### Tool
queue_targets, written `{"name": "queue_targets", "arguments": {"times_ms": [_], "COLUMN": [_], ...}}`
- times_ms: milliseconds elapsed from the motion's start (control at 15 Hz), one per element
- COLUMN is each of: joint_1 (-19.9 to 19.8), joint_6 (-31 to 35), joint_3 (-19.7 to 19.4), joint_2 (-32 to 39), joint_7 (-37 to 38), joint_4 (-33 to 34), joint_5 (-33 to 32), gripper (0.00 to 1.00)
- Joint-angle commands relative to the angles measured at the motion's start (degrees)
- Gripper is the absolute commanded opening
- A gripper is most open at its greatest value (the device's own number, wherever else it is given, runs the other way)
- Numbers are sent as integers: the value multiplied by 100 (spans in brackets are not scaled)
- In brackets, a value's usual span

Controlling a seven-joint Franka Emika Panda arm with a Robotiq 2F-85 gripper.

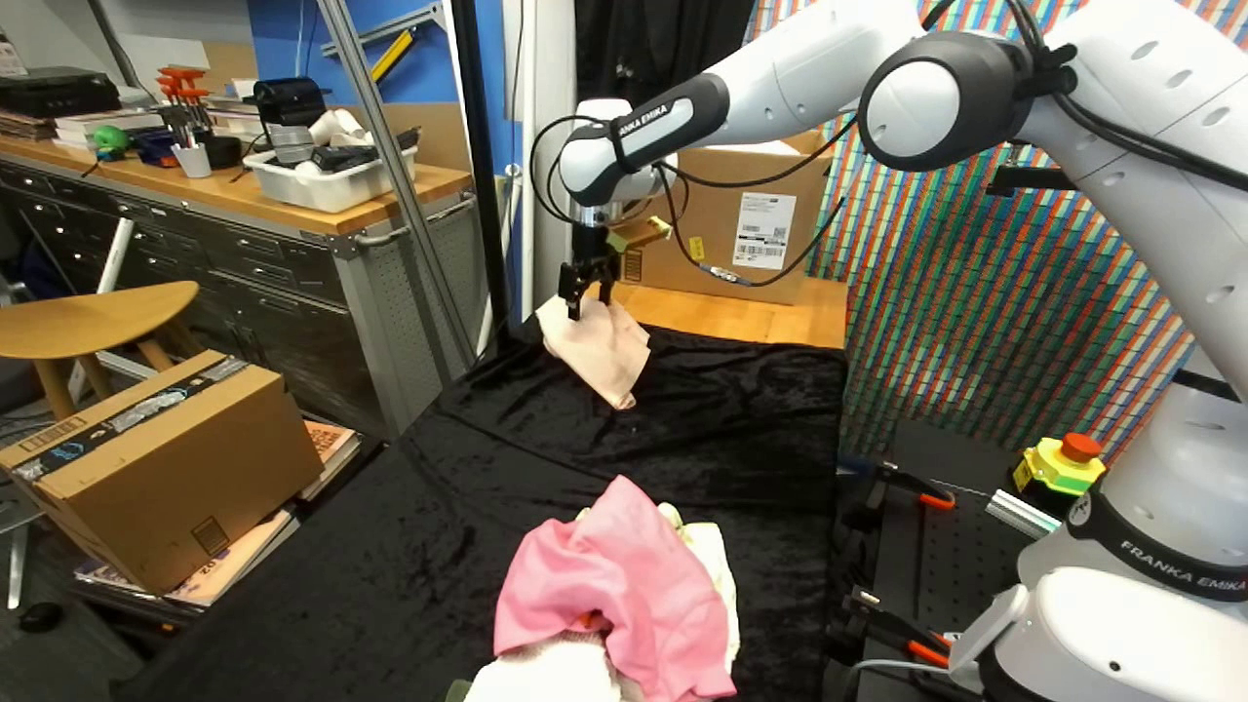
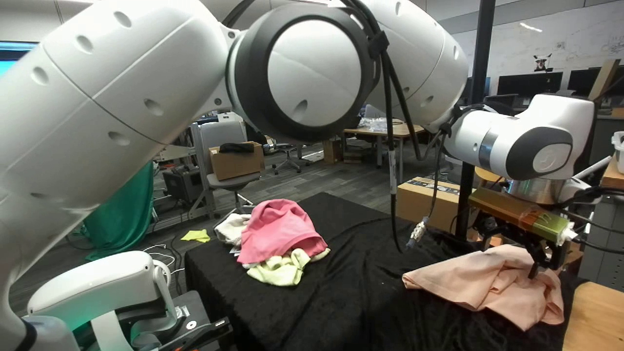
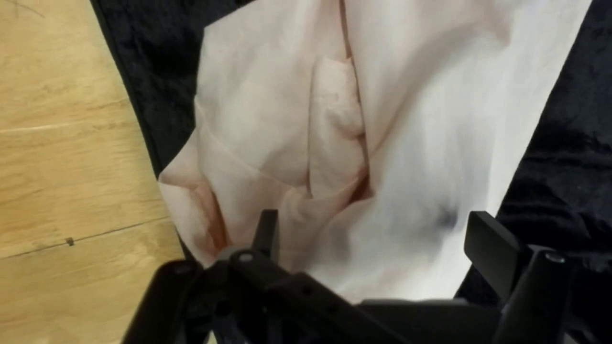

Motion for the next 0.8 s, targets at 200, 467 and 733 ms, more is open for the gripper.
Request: {"name": "queue_targets", "arguments": {"times_ms": [200, 467, 733], "joint_1": [-26, -66, -49], "joint_6": [-247, -330, -421], "joint_3": [154, 318, 389], "joint_2": [302, 359, 386], "joint_7": [159, 114, 100], "joint_4": [439, 467, 517], "joint_5": [343, 637, 780], "gripper": [100, 100, 100]}}
